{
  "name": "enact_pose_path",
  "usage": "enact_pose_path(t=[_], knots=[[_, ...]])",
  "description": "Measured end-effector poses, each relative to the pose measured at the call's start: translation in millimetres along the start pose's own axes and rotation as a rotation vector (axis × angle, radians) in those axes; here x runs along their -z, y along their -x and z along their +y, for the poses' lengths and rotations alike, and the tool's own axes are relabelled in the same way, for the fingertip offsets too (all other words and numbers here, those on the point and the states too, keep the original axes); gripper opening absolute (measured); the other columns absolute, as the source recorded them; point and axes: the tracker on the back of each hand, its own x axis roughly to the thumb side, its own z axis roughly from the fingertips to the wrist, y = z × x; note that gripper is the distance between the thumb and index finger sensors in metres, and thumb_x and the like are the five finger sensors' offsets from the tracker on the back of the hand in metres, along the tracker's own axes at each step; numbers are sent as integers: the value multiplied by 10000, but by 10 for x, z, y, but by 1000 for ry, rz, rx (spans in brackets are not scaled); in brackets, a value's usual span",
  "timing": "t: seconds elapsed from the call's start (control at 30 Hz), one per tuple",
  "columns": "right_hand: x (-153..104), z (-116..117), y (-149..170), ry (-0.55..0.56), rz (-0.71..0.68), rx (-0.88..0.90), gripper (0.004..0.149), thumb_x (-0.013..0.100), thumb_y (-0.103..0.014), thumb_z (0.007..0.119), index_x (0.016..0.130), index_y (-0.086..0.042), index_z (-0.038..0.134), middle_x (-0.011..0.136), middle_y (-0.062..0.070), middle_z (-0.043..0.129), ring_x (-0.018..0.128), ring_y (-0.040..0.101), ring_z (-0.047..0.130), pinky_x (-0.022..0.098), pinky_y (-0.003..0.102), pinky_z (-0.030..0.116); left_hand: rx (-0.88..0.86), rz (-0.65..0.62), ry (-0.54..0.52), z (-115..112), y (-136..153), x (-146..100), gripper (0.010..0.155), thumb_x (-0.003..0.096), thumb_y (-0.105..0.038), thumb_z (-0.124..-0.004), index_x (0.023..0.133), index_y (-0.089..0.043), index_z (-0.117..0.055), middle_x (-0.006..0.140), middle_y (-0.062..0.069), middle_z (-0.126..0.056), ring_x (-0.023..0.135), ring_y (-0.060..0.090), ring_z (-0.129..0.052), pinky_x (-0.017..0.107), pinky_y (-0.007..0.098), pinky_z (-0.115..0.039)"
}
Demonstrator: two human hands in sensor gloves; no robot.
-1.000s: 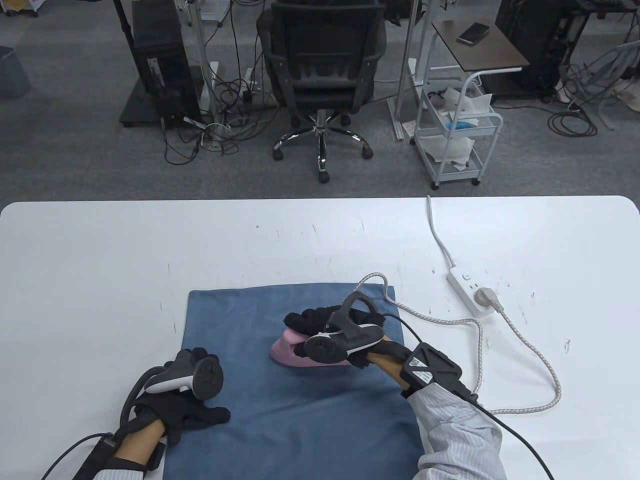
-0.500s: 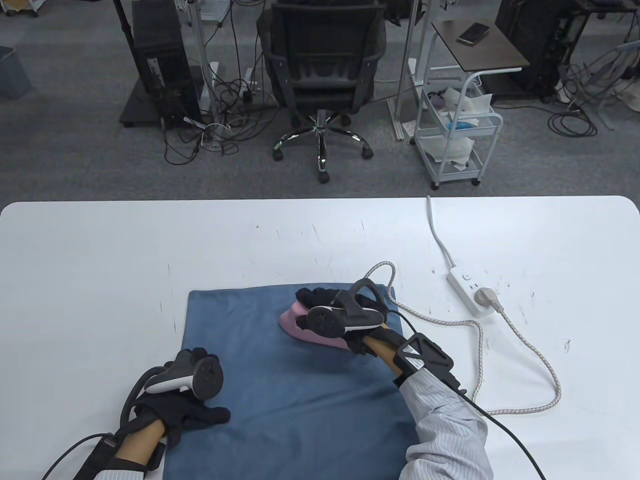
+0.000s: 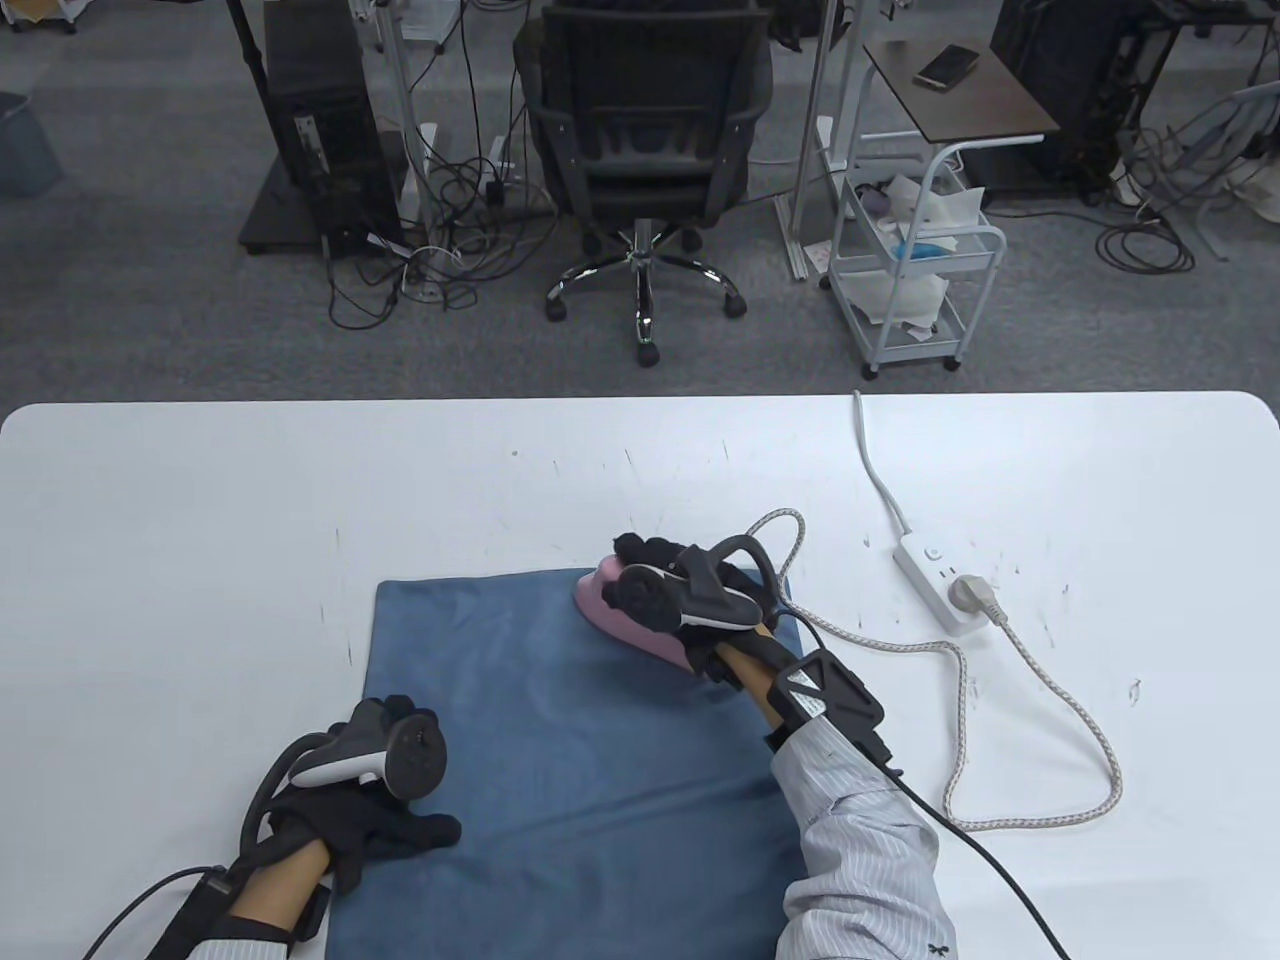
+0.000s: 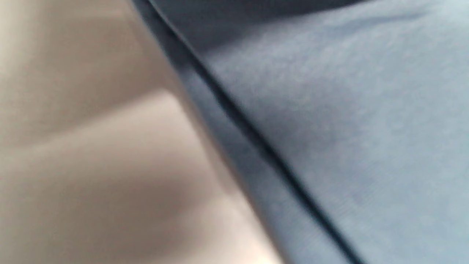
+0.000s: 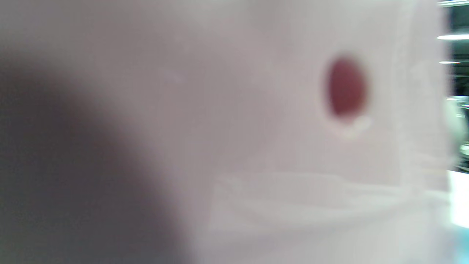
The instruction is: Iron pillowcase with electric iron on table
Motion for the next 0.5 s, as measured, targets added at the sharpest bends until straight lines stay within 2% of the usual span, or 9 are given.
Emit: enact_pose_path(t=[0.1,0.17,0.27,0.33,0.4,0.5], knots=[[54,-31,162,-45,62,-54,657,522,-499,593,1001,-52,647,667,34,902,346,119,940,303,288,867,-1,0,1,-1,1,0,1130,450,-691,-490,1027,16,177,1019,366,233,916,646,114,682,729,-107],[58,-181,170,-79,53,-133,658,508,-495,625,992,-51,668,659,50,916,339,143,943,302,304,862,-2,-1,1,-2,1,0,1130,450,-691,-489,1026,15,178,1018,365,233,915,645,115,682,730,-107],[-10,-569,50,-52,-48,-293,659,494,-508,634,982,-68,689,647,35,930,327,131,951,292,294,871,-2,-5,0,-3,2,2,1130,451,-692,-489,1026,16,178,1017,366,234,914,646,116,680,731,-107],[-94,-862,-97,-4,-98,-278,661,496,-505,636,985,-63,688,650,40,930,330,135,951,294,297,870,-4,-6,-1,-4,3,3,1130,452,-691,-489,1026,17,178,1016,367,235,912,648,117,679,732,-107],[-160,-1038,-238,37,-158,-226,663,498,-504,635,986,-59,688,650,42,931,330,135,951,293,297,870,-4,-7,-3,-5,4,3,1129,452,-691,-489,1026,16,179,1016,366,237,913,647,118,680,732,-106],[-253,-1091,-527,79,-289,-86,664,504,-506,627,986,-53,687,649,38,930,328,128,952,290,290,873,-7,-6,-5,-9,6,0,1129,450,-693,-487,1026,12,180,1017,362,239,914,643,122,680,730,-103]])
